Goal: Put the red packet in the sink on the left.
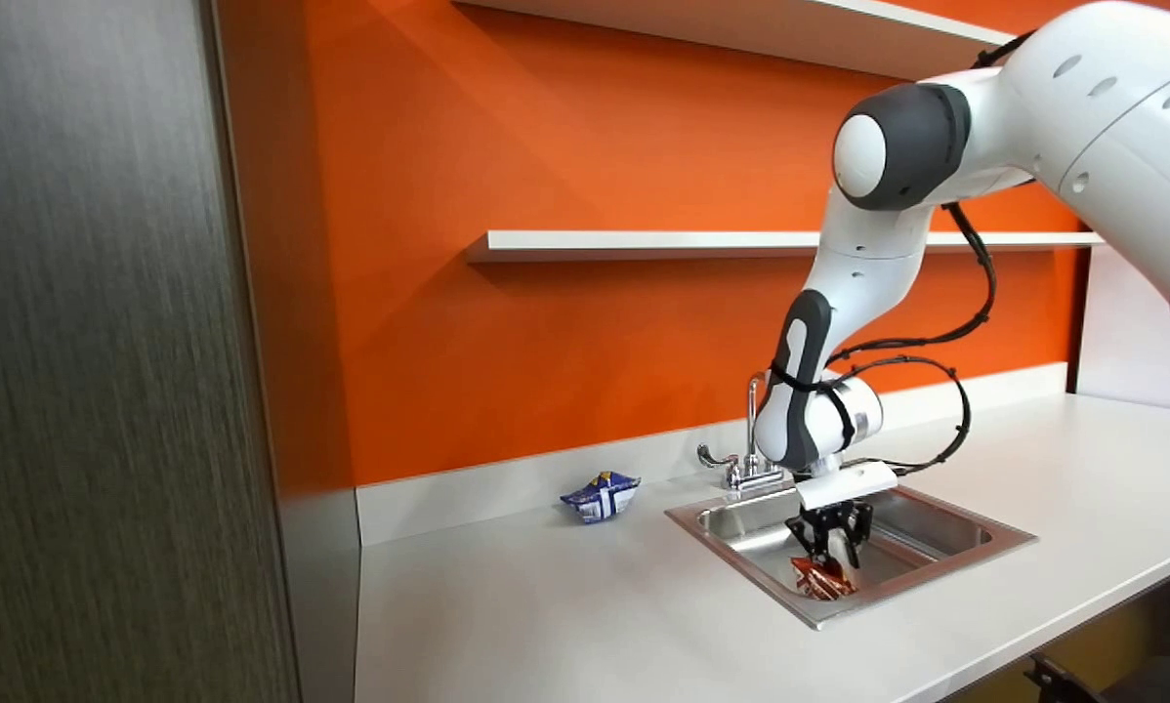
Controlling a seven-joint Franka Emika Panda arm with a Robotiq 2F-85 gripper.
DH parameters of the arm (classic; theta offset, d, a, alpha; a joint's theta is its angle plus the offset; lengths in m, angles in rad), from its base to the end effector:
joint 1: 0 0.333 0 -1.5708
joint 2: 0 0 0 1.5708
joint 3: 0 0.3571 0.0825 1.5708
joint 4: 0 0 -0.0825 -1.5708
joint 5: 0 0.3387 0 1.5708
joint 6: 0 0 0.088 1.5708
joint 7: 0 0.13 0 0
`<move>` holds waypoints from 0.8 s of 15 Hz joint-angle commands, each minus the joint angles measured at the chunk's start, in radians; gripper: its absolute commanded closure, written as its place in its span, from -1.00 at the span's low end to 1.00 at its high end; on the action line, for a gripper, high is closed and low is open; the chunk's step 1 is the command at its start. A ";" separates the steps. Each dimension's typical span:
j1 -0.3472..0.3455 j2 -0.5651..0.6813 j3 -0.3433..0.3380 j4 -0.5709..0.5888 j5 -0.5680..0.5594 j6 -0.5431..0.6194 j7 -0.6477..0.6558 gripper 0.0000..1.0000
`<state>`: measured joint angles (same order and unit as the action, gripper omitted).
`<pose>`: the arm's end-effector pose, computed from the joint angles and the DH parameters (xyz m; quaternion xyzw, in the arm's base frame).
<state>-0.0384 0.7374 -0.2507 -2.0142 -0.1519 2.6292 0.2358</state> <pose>0.5590 -0.1612 0.1318 0.9777 -0.1646 -0.0580 0.1171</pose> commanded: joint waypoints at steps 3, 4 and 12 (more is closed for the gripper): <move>0.025 -0.063 -0.003 -0.033 0.005 -0.006 -0.003 -0.76; 0.027 -0.074 -0.001 -0.038 0.005 -0.007 -0.006 -0.90; 0.010 -0.258 0.050 -0.176 0.016 -0.003 -0.075 -1.00</move>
<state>-0.0082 0.5996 -0.2326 -2.0881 -0.1519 2.6286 0.2165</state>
